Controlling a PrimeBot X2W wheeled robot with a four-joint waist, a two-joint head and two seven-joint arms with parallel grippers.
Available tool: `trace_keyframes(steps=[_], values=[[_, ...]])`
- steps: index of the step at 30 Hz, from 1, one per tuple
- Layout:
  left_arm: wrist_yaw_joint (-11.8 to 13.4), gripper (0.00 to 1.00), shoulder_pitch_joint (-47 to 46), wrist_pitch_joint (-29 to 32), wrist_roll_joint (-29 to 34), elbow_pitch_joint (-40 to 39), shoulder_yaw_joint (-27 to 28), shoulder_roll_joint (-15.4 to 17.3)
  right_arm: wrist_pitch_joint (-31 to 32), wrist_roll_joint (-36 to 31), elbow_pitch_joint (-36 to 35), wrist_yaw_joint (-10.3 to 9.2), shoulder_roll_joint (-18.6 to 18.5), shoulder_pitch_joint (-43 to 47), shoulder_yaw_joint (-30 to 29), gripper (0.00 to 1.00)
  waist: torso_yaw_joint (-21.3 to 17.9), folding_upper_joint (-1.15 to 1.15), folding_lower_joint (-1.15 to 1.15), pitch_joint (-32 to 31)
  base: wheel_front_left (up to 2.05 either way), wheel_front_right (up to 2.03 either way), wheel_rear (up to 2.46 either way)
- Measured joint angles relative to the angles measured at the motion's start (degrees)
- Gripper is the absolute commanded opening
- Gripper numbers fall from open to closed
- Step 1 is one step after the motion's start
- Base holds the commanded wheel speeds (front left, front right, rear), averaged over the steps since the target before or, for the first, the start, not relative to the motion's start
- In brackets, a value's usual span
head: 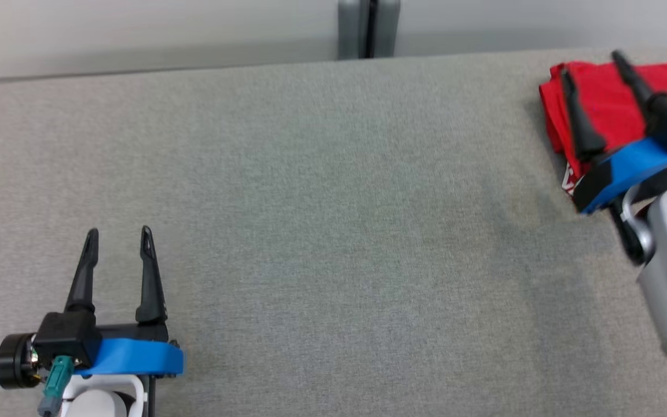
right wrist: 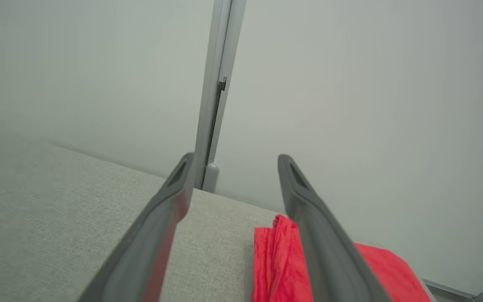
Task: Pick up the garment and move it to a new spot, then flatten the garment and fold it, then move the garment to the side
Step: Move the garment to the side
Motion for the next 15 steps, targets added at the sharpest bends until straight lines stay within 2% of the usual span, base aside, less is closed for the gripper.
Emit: trace_keyframes(steps=[7,15], values=[[-0.01,1.00,2.68,0.00,-0.13,1.46,0.13,-0.68,0.00,1.21,-5.77,0.00,4.03,9.53,0.32,1.00,1.52,0.00,-0.01,-5.67,0.00,0.00,0.00],[-0.07,1.00,4.91,0.01,-0.13,2.70,0.32,-1.02,-0.01,1.64,-12.88,0.00,7.00,22.54,-3.52,1.00,1.97,0.00,-0.01,-9.58,0.00,0.00,0.00]])
